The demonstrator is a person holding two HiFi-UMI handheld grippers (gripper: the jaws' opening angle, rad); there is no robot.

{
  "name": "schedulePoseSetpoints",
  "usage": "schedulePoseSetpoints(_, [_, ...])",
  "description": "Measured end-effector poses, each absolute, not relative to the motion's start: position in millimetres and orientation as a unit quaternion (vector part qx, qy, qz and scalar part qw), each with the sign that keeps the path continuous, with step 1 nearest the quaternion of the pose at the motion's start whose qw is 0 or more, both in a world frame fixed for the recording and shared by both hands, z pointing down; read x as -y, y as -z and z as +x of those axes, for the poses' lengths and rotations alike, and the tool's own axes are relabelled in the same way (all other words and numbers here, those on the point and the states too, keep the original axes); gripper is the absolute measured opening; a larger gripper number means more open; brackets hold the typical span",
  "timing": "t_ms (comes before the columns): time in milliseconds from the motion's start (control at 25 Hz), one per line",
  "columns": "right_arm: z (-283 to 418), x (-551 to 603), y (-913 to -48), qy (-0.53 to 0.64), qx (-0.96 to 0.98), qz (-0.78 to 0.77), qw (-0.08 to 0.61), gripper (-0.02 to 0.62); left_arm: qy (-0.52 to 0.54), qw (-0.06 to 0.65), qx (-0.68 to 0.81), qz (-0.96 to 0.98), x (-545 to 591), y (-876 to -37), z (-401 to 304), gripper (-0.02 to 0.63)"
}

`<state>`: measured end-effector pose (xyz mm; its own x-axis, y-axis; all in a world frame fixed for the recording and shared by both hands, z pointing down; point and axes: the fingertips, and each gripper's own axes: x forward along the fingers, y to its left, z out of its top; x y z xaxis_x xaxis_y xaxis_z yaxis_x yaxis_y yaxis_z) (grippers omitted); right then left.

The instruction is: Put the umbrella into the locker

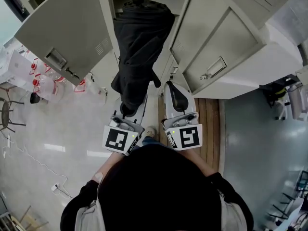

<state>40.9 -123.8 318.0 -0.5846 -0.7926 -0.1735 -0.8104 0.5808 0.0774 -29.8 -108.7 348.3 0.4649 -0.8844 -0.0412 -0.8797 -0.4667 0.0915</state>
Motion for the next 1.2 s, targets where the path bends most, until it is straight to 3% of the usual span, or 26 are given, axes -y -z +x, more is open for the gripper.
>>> schedulePoseSetpoints(440, [37.8, 173.3, -348.7, -0.044, -0.904, -0.423, 0.045, 0.002, -0.004, 0.058, 0.536, 0.842, 152.4, -395.8, -28.5, 0.043])
schedulePoseSetpoints(1200, [12.5, 252.4, -399.0, -0.006, -0.905, -0.426, -0.005, 0.002, -0.098, 0.187, 0.523, 0.826, 209.5, -522.6, -52.1, 0.043])
